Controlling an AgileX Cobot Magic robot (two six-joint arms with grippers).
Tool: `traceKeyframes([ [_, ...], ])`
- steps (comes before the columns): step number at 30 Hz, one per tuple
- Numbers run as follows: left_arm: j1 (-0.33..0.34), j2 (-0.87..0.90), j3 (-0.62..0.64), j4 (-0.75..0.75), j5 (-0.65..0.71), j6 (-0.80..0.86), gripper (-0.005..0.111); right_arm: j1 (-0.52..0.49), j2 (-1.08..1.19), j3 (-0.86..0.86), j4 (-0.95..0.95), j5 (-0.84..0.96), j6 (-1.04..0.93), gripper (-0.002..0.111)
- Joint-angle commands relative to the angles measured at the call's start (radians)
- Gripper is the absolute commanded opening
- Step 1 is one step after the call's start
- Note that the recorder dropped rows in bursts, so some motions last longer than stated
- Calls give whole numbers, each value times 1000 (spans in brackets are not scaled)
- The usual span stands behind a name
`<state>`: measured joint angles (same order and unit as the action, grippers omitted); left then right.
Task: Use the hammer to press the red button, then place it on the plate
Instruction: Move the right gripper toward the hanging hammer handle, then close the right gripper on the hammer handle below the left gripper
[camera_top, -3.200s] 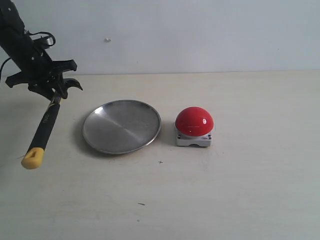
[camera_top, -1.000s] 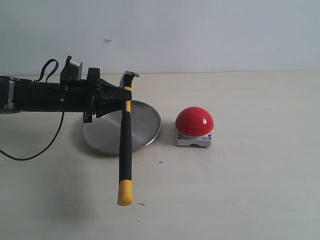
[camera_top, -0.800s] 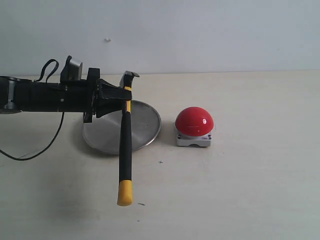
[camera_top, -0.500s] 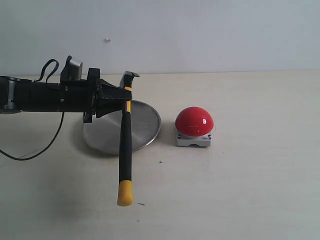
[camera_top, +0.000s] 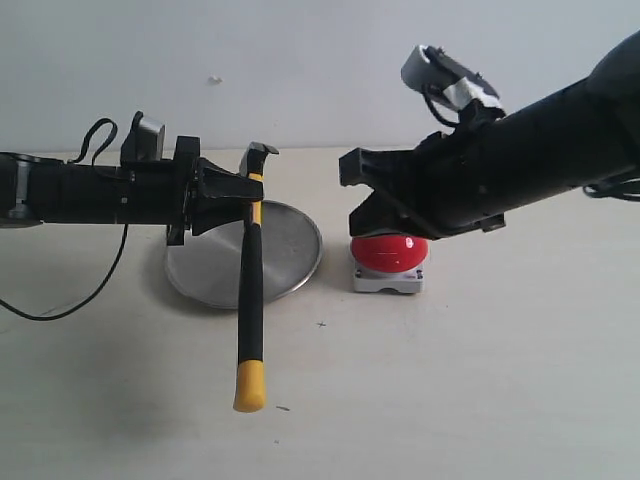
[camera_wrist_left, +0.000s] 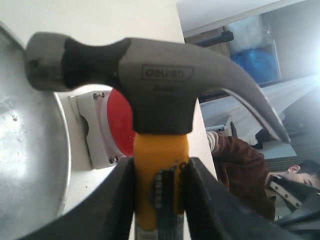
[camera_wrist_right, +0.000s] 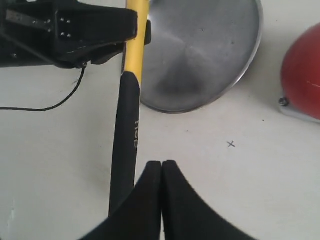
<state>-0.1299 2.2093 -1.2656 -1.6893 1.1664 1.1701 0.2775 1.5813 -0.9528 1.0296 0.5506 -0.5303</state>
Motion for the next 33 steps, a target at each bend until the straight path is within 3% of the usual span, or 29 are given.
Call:
traceKeyframes([
  [1,-3,-22,0,-55,55,4,0,39,108,-4,131,-28,-197,10],
  [6,-3,-22,0,-55,55,4,0,72,196,-24,184,-24,-206,26],
  [10,-3,-22,0,-55,55,4,0,112,219,-31,188,-68,-206,50],
  [12,-3,-22,0,-55,55,4,0,135,219,-31,190,-100,-206,57],
  [23,-3,-22,0,-55,55,4,0,285,257,-67,255,-276,-205,67],
  [33,-3,-22,0,-55,55,4,0,316,338,-131,281,-330,-146,67],
])
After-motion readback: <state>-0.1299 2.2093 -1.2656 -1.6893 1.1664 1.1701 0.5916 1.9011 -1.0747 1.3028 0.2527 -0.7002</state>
